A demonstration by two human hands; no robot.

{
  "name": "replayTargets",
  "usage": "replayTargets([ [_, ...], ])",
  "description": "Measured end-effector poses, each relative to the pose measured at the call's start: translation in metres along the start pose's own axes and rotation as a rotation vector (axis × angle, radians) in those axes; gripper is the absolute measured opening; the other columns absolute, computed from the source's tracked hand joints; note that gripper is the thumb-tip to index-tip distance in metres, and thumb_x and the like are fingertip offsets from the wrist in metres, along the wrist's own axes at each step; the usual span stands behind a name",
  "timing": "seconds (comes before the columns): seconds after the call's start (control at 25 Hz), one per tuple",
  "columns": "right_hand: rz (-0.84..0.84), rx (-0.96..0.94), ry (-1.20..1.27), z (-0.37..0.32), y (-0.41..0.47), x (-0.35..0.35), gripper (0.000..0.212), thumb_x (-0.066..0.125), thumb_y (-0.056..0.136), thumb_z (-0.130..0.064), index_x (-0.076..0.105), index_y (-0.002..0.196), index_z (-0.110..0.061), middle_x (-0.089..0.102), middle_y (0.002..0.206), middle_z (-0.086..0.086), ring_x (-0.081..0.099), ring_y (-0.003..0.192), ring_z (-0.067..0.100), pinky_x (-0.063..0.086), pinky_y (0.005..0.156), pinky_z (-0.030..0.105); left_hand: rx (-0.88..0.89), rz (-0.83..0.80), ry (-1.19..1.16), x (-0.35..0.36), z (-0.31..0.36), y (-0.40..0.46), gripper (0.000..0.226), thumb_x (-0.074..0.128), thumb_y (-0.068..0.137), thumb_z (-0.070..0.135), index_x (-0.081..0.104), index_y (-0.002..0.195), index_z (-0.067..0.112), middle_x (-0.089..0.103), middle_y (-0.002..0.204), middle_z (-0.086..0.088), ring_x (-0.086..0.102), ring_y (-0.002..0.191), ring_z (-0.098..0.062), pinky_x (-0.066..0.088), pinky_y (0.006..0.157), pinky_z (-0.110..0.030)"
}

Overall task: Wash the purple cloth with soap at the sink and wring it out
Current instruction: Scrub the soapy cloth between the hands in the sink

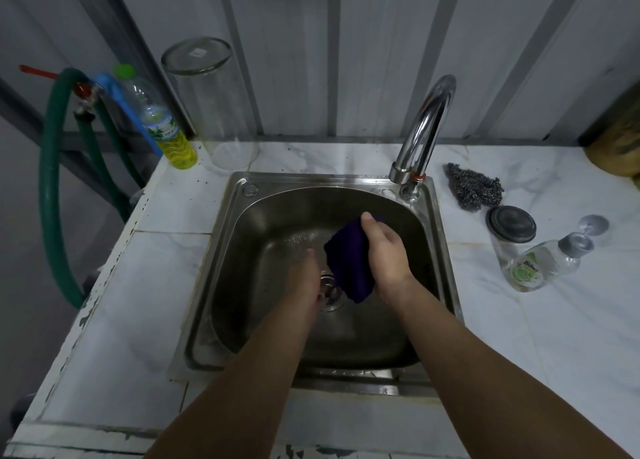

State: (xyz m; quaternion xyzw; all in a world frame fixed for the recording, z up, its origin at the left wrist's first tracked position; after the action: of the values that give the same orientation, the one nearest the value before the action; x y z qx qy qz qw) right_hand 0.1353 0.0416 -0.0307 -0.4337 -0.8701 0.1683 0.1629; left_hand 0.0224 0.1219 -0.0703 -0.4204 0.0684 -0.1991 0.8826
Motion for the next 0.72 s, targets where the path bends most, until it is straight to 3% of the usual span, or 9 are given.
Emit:
replayTargets([
  [0.12,-0.103,-0.120,-0.175,0.000,-0.008,0.009,0.033,0.054,0.100,-0.037,0.069,0.075,-0.021,0.068,0.063,-0.010,0.064,0.063,0.007,0.050,0.056,0.016,0.026,-0.287,-0.186,0.021,0.006,-0.013,0.083,0.071,0.066,0.077,0.068,0.124,0.017,0.076,0.116,-0.017,0.074,0.104,-0.034,0.060,0.089,-0.051],
  [0.24,-0.117,-0.126,-0.206,0.000,-0.015,0.006,0.039,0.049,0.097,-0.018,0.077,0.071,-0.026,0.077,0.074,-0.005,0.069,0.068,0.004,0.055,0.061,0.021,0.102,-0.267,-0.285,0.023,0.015,-0.011,0.048,0.075,0.085,0.037,0.069,0.121,0.007,0.073,0.118,-0.024,0.075,0.096,-0.036,0.063,0.071,-0.043],
  [0.28,-0.032,-0.148,-0.219,-0.002,-0.014,0.000,0.033,0.051,0.095,-0.018,0.077,0.076,-0.025,0.077,0.076,-0.002,0.071,0.071,0.008,0.058,0.065,0.028,0.099,-0.227,-0.307,0.019,0.016,-0.011,0.039,0.069,0.089,0.025,0.067,0.123,0.007,0.074,0.117,-0.023,0.075,0.093,-0.036,0.062,0.069,-0.042],
  [0.36,0.087,-0.085,-0.214,-0.006,-0.004,-0.014,0.025,0.058,0.095,-0.039,0.072,0.103,-0.021,0.075,0.090,0.002,0.072,0.086,0.019,0.060,0.085,0.045,0.079,-0.284,-0.362,0.012,0.016,-0.011,0.040,0.068,0.084,0.019,0.065,0.123,0.013,0.079,0.107,-0.017,0.077,0.092,-0.035,0.063,0.070,-0.044],
  [0.44,-0.059,0.225,-0.007,0.000,-0.003,-0.015,0.053,0.058,0.091,-0.059,0.064,0.123,-0.017,0.075,0.108,0.010,0.073,0.099,0.030,0.056,0.094,0.051,0.069,-0.371,-0.361,0.012,0.017,-0.016,0.045,0.073,0.079,0.024,0.065,0.123,0.017,0.080,0.103,-0.014,0.077,0.091,-0.035,0.063,0.068,-0.047],
  [0.48,-0.087,0.297,0.089,0.001,-0.003,-0.014,0.052,0.059,0.092,-0.057,0.064,0.122,-0.016,0.075,0.110,0.014,0.074,0.099,0.033,0.057,0.092,0.052,0.069,-0.386,-0.333,0.014,0.018,-0.017,0.048,0.076,0.078,0.031,0.066,0.124,0.018,0.080,0.106,-0.014,0.077,0.093,-0.035,0.063,0.069,-0.048],
  [0.52,-0.067,0.271,0.159,-0.002,-0.003,-0.015,0.040,0.061,0.094,-0.048,0.066,0.118,-0.016,0.076,0.107,0.015,0.075,0.094,0.032,0.059,0.088,0.051,0.063,-0.355,-0.292,0.017,0.019,-0.016,0.051,0.078,0.078,0.040,0.067,0.123,0.019,0.079,0.107,-0.013,0.077,0.092,-0.036,0.063,0.071,-0.050],
  [0.6,0.042,0.026,0.083,-0.011,-0.004,-0.015,0.013,0.062,0.096,-0.031,0.069,0.102,-0.021,0.076,0.091,0.009,0.073,0.078,0.022,0.060,0.079,0.043,0.020,-0.219,-0.220,0.021,0.021,-0.010,0.053,0.076,0.077,0.059,0.071,0.113,0.021,0.080,0.102,-0.013,0.078,0.086,-0.036,0.063,0.071,-0.049],
  [0.72,-0.059,-0.254,-0.281,-0.009,-0.029,0.013,0.029,0.069,0.081,-0.051,0.067,0.075,-0.022,0.068,0.062,-0.003,0.065,0.059,0.011,0.054,0.062,0.033,-0.074,-0.235,-0.287,0.030,0.020,-0.007,0.048,0.063,0.086,0.062,0.071,0.085,0.014,0.077,0.073,-0.011,0.076,0.067,-0.026,0.060,0.063,-0.033],
])
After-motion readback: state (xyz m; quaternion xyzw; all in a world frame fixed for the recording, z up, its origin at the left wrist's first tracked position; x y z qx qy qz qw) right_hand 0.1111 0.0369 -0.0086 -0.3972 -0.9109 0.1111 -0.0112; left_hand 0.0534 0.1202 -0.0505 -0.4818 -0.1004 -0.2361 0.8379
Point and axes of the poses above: each hand's wrist, its own y-axis towards the middle knuckle, its own x-axis out of the palm, z = x × y, the point moved 4 cm from there along y, towards the middle knuckle
